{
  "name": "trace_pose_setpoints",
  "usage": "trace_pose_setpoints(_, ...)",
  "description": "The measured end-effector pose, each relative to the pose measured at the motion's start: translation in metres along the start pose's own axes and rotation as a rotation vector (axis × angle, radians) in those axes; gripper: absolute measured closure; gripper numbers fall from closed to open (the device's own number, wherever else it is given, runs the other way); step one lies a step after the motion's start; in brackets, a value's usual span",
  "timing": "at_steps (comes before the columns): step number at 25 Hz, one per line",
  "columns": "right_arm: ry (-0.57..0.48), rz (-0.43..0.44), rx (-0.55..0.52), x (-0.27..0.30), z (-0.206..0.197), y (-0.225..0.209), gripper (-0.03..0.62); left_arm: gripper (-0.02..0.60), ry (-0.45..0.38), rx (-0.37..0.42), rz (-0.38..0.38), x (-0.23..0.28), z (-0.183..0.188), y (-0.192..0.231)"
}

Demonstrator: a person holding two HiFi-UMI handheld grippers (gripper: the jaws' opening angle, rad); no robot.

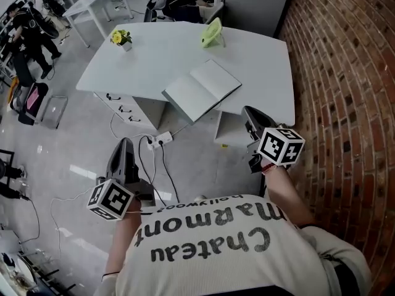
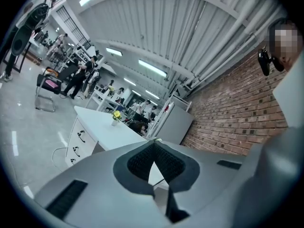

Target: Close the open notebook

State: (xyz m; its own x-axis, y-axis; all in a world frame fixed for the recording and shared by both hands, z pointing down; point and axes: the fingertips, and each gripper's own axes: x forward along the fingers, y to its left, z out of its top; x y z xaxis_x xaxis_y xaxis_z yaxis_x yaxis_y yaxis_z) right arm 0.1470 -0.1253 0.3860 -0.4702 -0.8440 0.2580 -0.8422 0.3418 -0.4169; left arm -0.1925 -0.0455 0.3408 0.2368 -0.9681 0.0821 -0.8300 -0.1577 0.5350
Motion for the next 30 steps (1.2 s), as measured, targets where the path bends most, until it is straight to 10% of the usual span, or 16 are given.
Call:
trace_pose_setpoints(17,0.339,-0.008,-0.121,0.097,-0.121,-0.013,0.589,0.580,0.044,-0.137,0.223,-0.019,-0.053,0.088)
trace_pose_setpoints(30,0.539,0.164,-0.297,0.180,-0.153,0.022,0.398,0.580,-0.033,-0.201,0.420,-0.049,-0.054,0.118)
